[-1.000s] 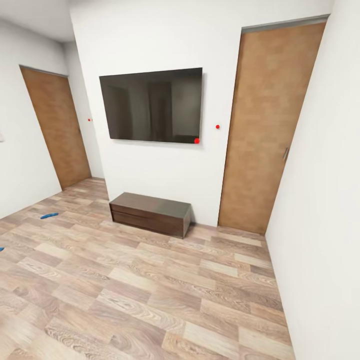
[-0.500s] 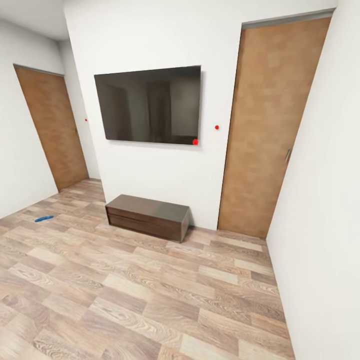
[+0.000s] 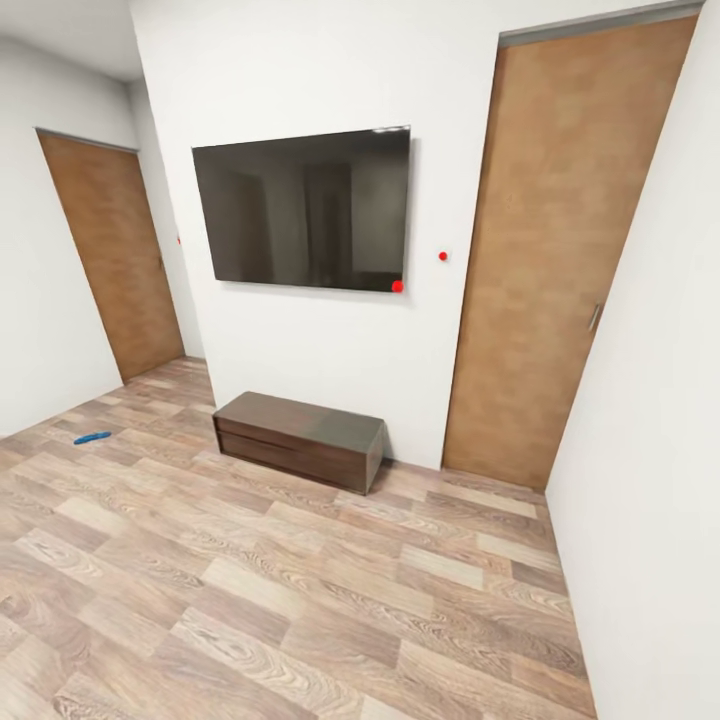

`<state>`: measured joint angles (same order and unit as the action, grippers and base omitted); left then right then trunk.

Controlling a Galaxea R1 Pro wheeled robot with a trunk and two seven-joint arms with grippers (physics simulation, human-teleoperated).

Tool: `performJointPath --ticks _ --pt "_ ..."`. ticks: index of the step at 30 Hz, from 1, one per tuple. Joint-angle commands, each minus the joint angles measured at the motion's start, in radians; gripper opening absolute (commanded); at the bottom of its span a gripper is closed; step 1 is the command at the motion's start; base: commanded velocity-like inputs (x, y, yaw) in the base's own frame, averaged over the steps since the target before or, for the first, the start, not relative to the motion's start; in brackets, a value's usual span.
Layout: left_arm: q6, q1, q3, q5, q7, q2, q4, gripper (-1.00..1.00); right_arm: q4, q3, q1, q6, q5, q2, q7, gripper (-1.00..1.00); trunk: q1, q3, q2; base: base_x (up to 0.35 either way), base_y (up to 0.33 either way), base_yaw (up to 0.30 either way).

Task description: In the bedroom, move the book from the bed onto either nightstand, and place the two sandals side by side next to the bed.

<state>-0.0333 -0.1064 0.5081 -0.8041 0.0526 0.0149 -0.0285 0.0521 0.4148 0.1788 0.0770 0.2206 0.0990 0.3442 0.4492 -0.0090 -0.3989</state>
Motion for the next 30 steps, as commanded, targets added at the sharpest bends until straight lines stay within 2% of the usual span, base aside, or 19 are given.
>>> performJointPath --ticks 1,30 --pt "-0.004 -0.001 0.008 -0.01 0.004 0.0 0.002 1.0 0.001 0.009 0.001 0.002 0.008 0.001 0.002 1.0 0.001 -0.001 -0.001 0.212 -0.093 0.188" --pt "-0.004 -0.001 0.007 -0.014 0.004 0.0 0.002 1.0 0.001 0.007 0.001 0.0 0.008 0.001 0.002 1.0 0.001 -0.001 -0.001 0.212 -0.021 0.225"
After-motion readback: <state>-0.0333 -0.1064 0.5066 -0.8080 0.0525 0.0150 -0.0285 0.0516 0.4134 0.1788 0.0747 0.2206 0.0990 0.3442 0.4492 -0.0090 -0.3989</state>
